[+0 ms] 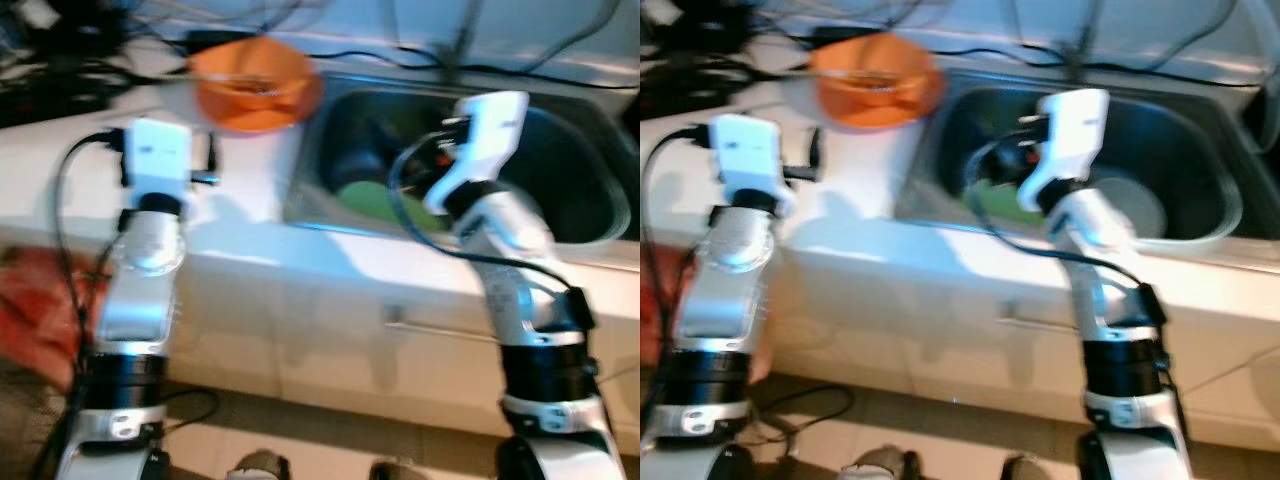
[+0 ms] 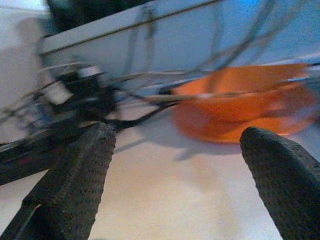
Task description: Kitchen organization
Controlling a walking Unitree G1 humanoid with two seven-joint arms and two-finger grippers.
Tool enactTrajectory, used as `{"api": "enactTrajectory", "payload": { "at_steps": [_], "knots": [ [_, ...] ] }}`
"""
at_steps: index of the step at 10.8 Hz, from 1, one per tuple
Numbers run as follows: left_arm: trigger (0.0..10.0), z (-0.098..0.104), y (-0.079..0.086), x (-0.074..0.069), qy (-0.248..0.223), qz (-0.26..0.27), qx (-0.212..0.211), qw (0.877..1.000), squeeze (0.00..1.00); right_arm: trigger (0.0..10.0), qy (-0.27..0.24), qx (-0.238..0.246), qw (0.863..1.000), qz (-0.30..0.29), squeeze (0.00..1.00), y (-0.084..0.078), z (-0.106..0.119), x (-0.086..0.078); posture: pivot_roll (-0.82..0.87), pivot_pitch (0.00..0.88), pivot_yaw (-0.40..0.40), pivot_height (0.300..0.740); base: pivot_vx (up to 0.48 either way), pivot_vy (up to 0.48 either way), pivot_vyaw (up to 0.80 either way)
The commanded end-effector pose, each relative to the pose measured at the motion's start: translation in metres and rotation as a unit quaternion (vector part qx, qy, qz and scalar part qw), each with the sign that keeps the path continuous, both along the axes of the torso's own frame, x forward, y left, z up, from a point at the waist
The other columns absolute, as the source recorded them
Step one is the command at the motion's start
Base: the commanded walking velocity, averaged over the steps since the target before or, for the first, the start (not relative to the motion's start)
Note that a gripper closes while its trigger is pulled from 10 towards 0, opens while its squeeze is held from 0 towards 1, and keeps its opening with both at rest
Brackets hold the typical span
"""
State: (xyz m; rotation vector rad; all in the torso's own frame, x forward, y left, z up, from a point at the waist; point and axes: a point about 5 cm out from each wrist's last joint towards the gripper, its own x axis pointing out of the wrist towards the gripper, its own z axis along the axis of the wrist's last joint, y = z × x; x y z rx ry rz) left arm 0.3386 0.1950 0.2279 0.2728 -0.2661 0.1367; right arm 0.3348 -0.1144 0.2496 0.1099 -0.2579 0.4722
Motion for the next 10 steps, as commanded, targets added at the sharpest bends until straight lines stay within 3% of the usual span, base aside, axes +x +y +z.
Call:
{"api": "enactTrajectory", "payload": {
  "at_steps": [1, 4, 7, 10],
  "knots": [
    [10.0, 0.0011, -0.0049, 0.0021, 0.002, -0.005, -0.002, 1.0, 0.0, 10.0, -0.005, 0.001, 1.0, -0.013, 0.0, -0.0067, 0.0037, 0.0, 0.06, 0.126, 0.004, 0.74, 0.0, 0.48, 0.0],
    [10.0, 0.004, -0.0138, -0.0004, -0.011, -0.034, 0.012, 0.999, 0.0, 10.0, -0.005, -0.002, 1.0, -0.025, 0.0, -0.0095, 0.0029, 0.0025, 0.06, 0.123, 0.006, 0.74, 0.0, 0.0, 0.0],
    [10.0, 0.004, -0.0104, -0.0005, -0.012, -0.032, 0.002, 0.999, 0.0, 10.0, -0.009, -0.004, 0.999, -0.036, 0.0, -0.0133, 0.0037, 0.0037, 0.06, 0.119, 0.008, 0.74, 0.0, 0.0, 0.0],
    [10.0, 0.0062, -0.0082, 0.0018, -0.011, -0.032, 0.0, 0.999, 0.0, 10.0, -0.016, -0.008, 0.999, -0.045, 0.0, -0.015, 0.0054, 0.0049, 0.06, 0.12, 0.009, 0.74, 0.4, 0.0, 0.0]
  ]
}}
